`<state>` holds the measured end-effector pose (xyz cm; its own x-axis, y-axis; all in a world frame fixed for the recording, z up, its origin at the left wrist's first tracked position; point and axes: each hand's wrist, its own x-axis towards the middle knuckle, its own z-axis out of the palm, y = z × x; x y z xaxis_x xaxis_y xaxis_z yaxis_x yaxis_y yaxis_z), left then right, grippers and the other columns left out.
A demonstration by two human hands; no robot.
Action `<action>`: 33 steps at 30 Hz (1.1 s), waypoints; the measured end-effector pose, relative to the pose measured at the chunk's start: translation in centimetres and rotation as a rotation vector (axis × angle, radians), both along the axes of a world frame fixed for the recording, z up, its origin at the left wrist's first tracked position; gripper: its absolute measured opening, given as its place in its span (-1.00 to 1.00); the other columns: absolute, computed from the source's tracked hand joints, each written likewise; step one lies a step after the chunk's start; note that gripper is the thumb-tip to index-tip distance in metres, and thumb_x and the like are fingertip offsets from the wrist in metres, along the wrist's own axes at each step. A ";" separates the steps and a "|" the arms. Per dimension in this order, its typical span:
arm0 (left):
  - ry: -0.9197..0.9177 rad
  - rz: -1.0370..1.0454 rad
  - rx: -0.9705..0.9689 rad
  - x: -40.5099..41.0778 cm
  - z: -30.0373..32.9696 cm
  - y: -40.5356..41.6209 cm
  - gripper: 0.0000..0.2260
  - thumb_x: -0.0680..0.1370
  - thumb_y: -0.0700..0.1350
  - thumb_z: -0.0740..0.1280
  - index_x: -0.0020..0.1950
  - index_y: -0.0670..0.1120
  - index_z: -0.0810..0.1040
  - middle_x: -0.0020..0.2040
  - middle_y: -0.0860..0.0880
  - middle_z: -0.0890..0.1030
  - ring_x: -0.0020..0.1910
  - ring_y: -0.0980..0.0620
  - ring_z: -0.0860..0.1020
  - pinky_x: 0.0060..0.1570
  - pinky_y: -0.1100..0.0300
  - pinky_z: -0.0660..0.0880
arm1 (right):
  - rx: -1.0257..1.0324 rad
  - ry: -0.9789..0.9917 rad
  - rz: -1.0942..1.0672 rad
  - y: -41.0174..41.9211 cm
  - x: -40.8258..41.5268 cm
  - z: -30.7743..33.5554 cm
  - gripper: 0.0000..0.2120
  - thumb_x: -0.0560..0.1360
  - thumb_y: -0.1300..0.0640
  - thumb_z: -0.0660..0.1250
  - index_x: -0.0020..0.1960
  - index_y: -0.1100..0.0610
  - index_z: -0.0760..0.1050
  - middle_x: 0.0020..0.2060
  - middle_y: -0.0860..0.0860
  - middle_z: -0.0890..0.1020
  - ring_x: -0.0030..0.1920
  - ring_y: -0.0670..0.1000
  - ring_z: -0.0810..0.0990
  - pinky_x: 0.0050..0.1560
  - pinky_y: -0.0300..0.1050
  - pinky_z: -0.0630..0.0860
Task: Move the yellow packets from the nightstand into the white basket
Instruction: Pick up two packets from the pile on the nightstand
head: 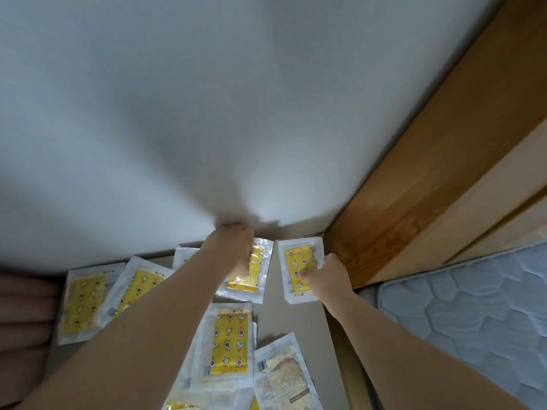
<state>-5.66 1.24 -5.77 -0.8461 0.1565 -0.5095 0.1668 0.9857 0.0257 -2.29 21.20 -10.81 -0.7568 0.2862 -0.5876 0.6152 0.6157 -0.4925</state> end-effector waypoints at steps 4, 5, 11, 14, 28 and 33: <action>-0.097 0.012 0.015 -0.5 1.6 0.4 -0.78 0.46 -0.28 0.24 0.06 -0.08 0.53 0.01 -0.02 0.55 0.00 -0.06 0.57 -0.10 0.12 0.52 | -0.026 0.042 -0.025 0.1 0.3 2.4 -0.80 0.43 0.20 0.34 0.04 0.09 0.41 -0.08 0.01 0.59 -0.12 0.04 0.62 -0.07 0.02 0.63; -0.101 0.014 0.025 -0.5 2.4 0.6 -0.77 0.45 -0.29 0.21 0.04 -0.08 0.53 0.00 -0.02 0.57 -0.01 -0.06 0.58 -0.10 0.13 0.53 | -0.053 0.046 -0.029 0.1 0.4 3.7 -0.80 0.44 0.22 0.33 0.03 0.09 0.41 -0.09 0.00 0.59 -0.13 0.03 0.62 -0.09 0.00 0.63; -0.073 0.166 0.209 0.8 13.6 3.7 -0.84 0.45 -0.28 0.18 -0.18 0.00 0.36 -0.04 0.00 0.51 -0.07 -0.06 0.54 -0.25 0.19 0.40 | -0.091 0.107 -0.014 2.4 1.1 16.5 -0.80 0.49 0.23 0.28 0.11 0.14 0.43 -0.13 0.00 0.54 -0.21 -0.02 0.53 -0.28 -0.19 0.47; -0.034 0.258 0.358 3.4 20.3 6.6 -0.88 0.44 -0.25 0.19 -0.16 -0.03 0.38 -0.13 -0.02 0.51 -0.20 -0.05 0.53 -0.32 0.19 0.39 | -0.103 0.142 -0.011 4.6 3.6 25.0 -0.72 0.50 0.21 0.31 0.20 0.18 0.44 0.04 0.10 0.59 -0.01 0.10 0.60 -0.09 -0.08 0.54; 0.232 -0.131 0.731 11.6 49.8 23.8 -0.86 0.47 -0.21 0.27 -0.01 -0.06 0.51 -0.04 -0.06 0.60 -0.12 -0.03 0.57 -0.34 0.22 0.37 | -0.134 0.456 -0.396 20.5 20.4 53.6 -0.78 0.43 0.28 0.32 0.06 0.13 0.45 0.02 0.14 0.58 0.04 0.17 0.58 0.13 0.19 0.55; 0.206 -0.343 0.799 16.0 54.6 31.9 -0.85 0.54 -0.20 0.26 0.10 -0.12 0.48 0.00 -0.05 0.55 -0.04 -0.05 0.55 -0.25 0.19 0.40 | -0.112 0.576 -0.591 26.4 28.7 57.2 -0.72 0.41 0.31 0.35 0.12 0.24 0.53 0.02 0.21 0.65 0.01 0.21 0.64 0.10 0.23 0.58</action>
